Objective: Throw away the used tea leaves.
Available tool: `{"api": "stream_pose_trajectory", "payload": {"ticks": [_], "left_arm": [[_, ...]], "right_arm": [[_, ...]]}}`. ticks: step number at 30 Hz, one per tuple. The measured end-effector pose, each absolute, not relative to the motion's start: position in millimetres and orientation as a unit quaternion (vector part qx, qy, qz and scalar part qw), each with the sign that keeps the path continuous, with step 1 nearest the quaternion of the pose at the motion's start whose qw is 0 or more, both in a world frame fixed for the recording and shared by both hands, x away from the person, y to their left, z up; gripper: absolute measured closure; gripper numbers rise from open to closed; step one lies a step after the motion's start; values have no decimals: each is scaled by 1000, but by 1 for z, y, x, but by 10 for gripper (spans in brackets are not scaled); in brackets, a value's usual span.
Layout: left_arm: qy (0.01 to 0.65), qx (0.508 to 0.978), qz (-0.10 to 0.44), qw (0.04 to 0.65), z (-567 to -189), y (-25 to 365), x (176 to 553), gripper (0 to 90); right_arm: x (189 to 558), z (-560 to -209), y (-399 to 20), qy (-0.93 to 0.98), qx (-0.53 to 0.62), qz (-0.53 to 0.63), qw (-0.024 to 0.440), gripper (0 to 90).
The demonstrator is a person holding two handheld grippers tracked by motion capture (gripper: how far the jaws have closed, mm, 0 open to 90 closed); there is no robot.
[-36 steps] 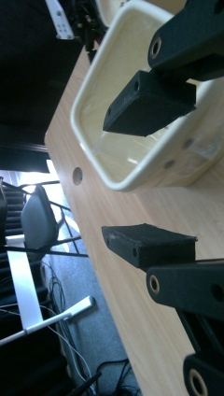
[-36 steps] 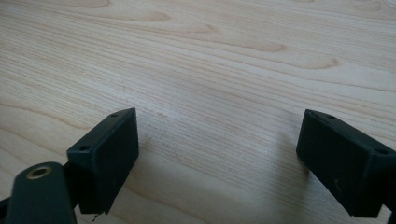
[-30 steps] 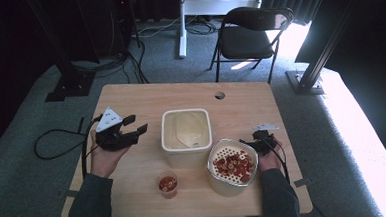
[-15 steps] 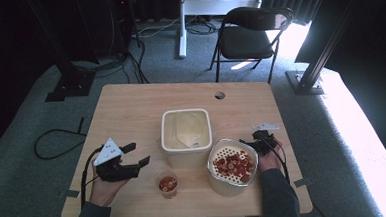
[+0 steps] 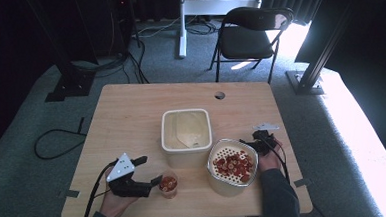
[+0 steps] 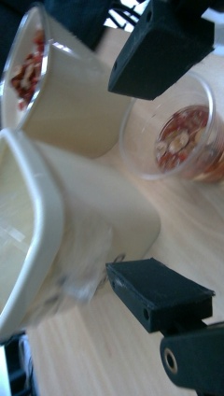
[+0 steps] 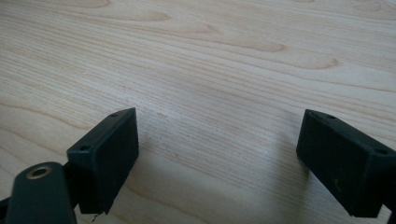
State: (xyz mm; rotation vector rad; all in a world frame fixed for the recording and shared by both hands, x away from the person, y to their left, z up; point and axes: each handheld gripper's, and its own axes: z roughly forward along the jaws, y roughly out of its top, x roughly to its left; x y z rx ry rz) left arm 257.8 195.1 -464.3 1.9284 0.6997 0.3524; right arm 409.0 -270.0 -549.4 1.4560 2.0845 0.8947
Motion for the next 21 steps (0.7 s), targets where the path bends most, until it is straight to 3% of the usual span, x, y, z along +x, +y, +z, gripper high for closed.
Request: {"api": "stream_pose_trajectory", "payload": {"ticks": [21], "left_arm": [[260,810,117,512,-504,175,244,100]], "right_arm": [[409,-549,-270,754,527,324,221,124]]}}
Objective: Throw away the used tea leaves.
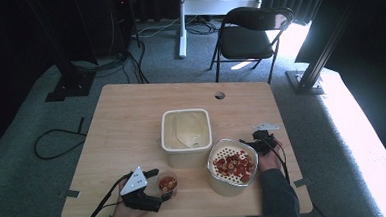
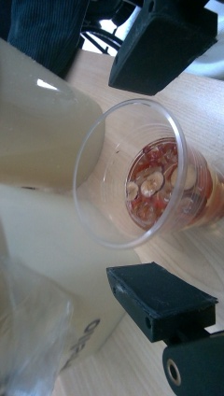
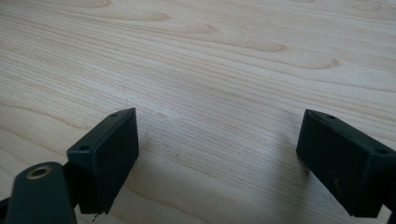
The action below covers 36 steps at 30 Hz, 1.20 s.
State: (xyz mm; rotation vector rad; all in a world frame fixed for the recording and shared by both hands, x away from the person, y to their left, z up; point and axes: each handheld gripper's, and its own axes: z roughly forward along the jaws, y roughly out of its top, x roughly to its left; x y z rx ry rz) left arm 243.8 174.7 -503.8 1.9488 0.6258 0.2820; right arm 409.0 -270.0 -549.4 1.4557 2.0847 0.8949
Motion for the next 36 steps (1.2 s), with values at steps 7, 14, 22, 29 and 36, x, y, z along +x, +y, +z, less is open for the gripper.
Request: {"api": "stream_pose_trajectory", "payload": {"ticks": [7,14,22,29,36], "left_arm": [[257,817,114,504,-513,170,246,129],[257,824,115,491,-519,170,248,248],[255,819,122,500,-520,170,252,287],[244,817,136,504,-518,167,253,273],[241,820,133,502,-515,165,255,309]], "right_arm": [[409,-549,-270,754,527,324,221,124],[409,-549,-270,754,527,324,221,124],[409,-549,-270,754,527,324,221,124],[409,-549,-270,754,527,324,221,124],[409,-549,-270,754,527,324,221,124]]}}
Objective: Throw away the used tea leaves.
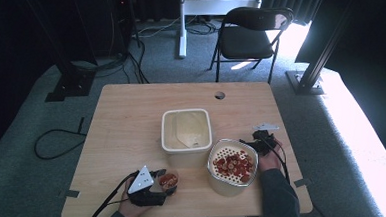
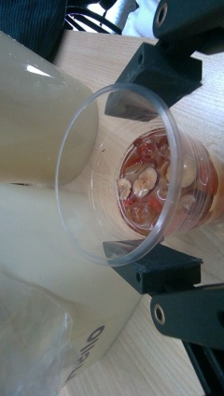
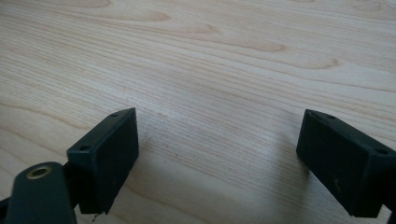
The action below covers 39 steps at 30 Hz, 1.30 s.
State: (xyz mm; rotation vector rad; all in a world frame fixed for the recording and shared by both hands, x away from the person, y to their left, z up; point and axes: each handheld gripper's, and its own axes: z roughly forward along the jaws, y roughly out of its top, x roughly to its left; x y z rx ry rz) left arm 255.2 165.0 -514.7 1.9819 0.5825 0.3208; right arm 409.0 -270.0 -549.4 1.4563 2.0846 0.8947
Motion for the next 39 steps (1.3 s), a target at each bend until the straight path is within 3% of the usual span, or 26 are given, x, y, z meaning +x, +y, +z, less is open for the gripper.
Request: {"api": "stream_pose_trajectory", "payload": {"ticks": [39], "left_arm": [[178,790,127,572,-414,152,278,349]], "right_arm": [[407,-549,-272,763,516,324,214,130]]}}
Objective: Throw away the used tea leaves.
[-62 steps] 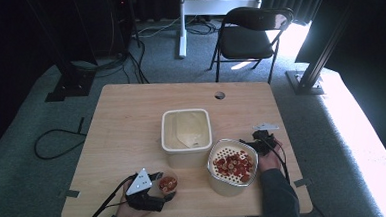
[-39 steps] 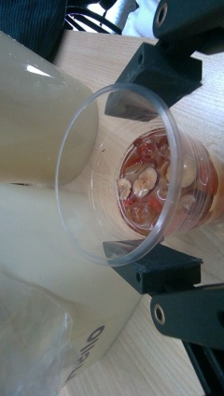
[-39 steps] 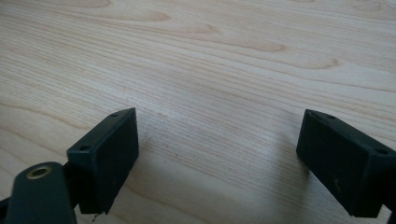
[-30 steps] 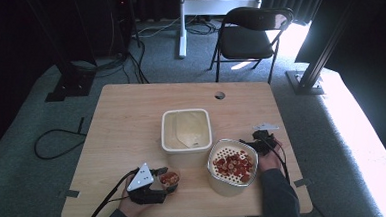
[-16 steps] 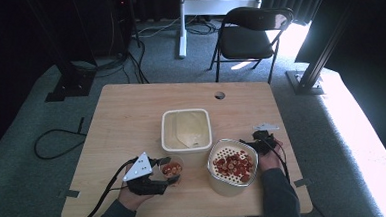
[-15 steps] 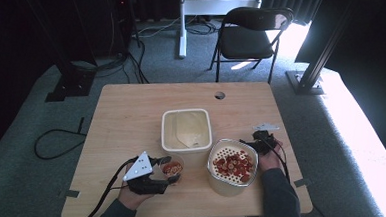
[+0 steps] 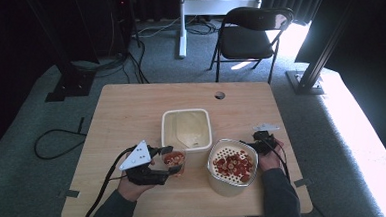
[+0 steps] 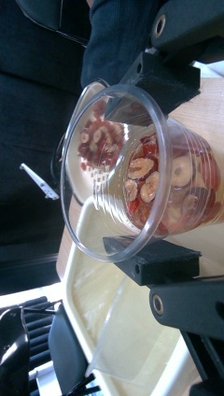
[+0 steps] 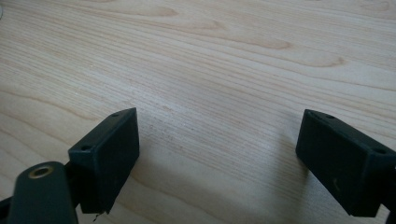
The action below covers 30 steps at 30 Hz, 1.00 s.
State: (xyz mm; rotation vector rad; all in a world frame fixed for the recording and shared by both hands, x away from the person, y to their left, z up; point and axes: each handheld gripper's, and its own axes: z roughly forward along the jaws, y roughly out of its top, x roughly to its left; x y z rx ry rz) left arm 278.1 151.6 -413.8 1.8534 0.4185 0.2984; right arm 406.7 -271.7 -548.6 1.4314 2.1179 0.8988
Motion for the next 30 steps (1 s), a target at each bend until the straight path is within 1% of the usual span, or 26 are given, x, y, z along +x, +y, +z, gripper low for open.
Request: {"api": "stream_pose_trajectory", "payload": {"ticks": [11,12,14,17,30], "left_arm": [[167,780,120,591,-386,147,285,351],[168,779,120,592,-384,147,286,353],[170,778,122,593,-381,147,287,356],[170,776,122,595,-376,146,290,356],[168,775,127,596,-356,133,305,357]], "right_arm": [[406,-548,-272,765,515,322,212,133],[406,-548,-272,766,516,321,212,140],[405,-546,-273,765,519,318,211,189],[404,-544,-276,764,524,313,208,199],[382,-501,-293,743,516,359,229,217]]}}
